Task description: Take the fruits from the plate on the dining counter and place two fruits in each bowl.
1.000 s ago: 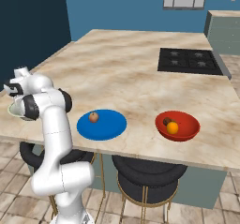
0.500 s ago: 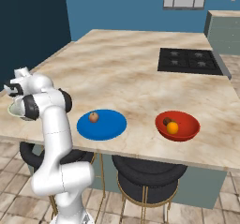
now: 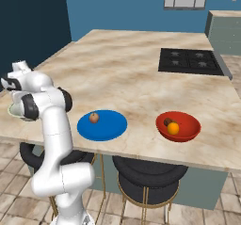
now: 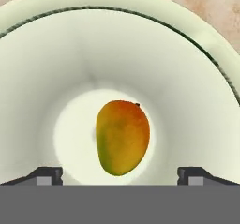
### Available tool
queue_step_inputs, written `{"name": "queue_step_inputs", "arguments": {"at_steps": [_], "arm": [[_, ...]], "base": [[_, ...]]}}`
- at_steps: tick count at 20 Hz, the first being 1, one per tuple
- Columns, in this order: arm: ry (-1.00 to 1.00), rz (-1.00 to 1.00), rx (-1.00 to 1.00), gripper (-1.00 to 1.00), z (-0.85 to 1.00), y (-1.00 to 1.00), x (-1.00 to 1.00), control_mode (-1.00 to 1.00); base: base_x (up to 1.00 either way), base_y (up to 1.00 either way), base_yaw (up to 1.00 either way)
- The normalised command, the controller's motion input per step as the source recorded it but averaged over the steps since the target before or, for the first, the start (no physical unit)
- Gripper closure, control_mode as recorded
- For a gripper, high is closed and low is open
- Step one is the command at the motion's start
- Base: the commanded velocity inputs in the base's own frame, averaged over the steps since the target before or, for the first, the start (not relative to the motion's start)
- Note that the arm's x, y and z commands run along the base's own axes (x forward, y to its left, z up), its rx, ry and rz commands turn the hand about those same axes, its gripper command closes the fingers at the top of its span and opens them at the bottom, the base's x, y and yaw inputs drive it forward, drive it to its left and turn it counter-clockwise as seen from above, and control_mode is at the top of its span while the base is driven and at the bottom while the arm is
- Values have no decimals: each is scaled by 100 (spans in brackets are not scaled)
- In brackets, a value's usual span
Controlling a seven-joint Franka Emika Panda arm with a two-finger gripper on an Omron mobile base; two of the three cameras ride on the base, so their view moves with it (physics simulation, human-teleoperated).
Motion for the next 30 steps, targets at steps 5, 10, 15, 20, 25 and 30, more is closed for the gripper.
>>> {"name": "queue_step_inputs", "arguments": {"at_steps": [5, 10, 15, 20, 25, 30], "arm": [[-4, -6, 12, -100, 41, -55, -49, -100], [-7, -21, 15, -100, 5, -91, -79, -100], [-8, -26, 9, -100, -1, -100, -73, -100], [-3, -27, 5, -100, 1, -100, -18, -100], [3, -27, 0, -100, 15, -81, 45, -100], [17, -26, 0, -100, 9, -97, 61, -100]], "base": [[0, 0, 0], [0, 0, 0], [0, 0, 0], [0, 0, 0], [0, 0, 0], [0, 0, 0]]}}
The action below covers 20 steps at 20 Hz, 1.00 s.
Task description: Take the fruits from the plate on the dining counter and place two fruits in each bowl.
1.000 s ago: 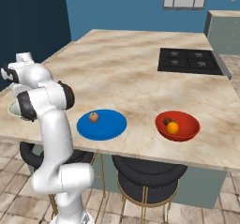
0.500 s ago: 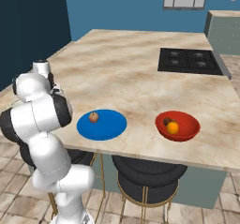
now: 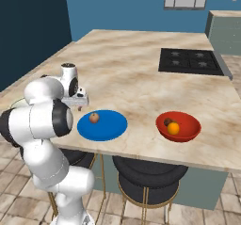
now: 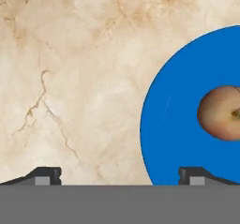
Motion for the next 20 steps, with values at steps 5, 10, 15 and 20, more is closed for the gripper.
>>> {"name": "queue_step_inputs", "arguments": {"at_steps": [5, 10, 15, 20], "arm": [[28, -22, -2, -100, 11, -97, 45, -100], [19, -17, -9, -100, -10, -54, 10, -100], [-16, -5, -3, -100, -55, -1, -13, -100], [-21, 0, -4, -100, -47, 12, -2, -100]], "base": [[0, 0, 0], [0, 0, 0], [0, 0, 0], [0, 0, 0]]}}
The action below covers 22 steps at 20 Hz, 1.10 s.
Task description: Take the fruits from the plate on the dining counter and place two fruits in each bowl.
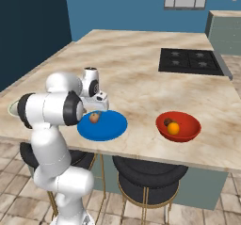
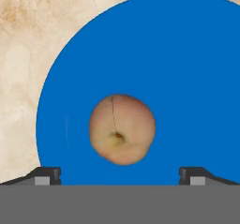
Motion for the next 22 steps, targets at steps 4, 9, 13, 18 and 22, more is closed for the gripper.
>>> {"name": "queue_step_inputs", "arguments": {"at_steps": [4, 9, 13, 18, 22], "arm": [[-11, 0, 0, -100, -9, -3, 0, -100], [-2, 0, 0, -100, 0, -33, 0, -100], [0, 0, 0, -100, -8, 0, 3, -100], [0, 0, 0, -100, 0, 1, 20, -100], [0, 0, 0, -100, 0, 0, 31, -100]], "base": [[0, 0, 0], [0, 0, 0], [0, 0, 0], [0, 0, 0], [0, 0, 0]]}}
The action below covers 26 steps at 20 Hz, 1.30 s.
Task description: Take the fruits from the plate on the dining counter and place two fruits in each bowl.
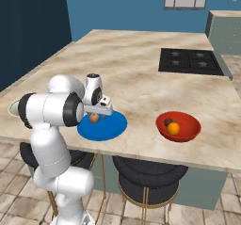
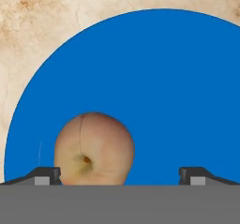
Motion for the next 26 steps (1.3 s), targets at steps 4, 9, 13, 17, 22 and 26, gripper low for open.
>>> {"name": "queue_step_inputs", "arguments": {"at_steps": [4, 9, 13, 17, 22, 26], "arm": [[0, 0, 0, -100, 0, 6, 12, -100], [0, 0, 0, -100, -2, 0, -1, -100], [0, 0, 0, -100, 0, 0, -9, -100], [0, 0, 0, -100, 3, 3, 0, -100], [0, 0, 0, -100, 1, 10, 0, -100], [0, 0, 0, -100, 0, 3, 0, -100]], "base": [[0, 0, 0], [0, 0, 0], [0, 0, 0], [0, 0, 0], [0, 0, 0], [0, 0, 0]]}}
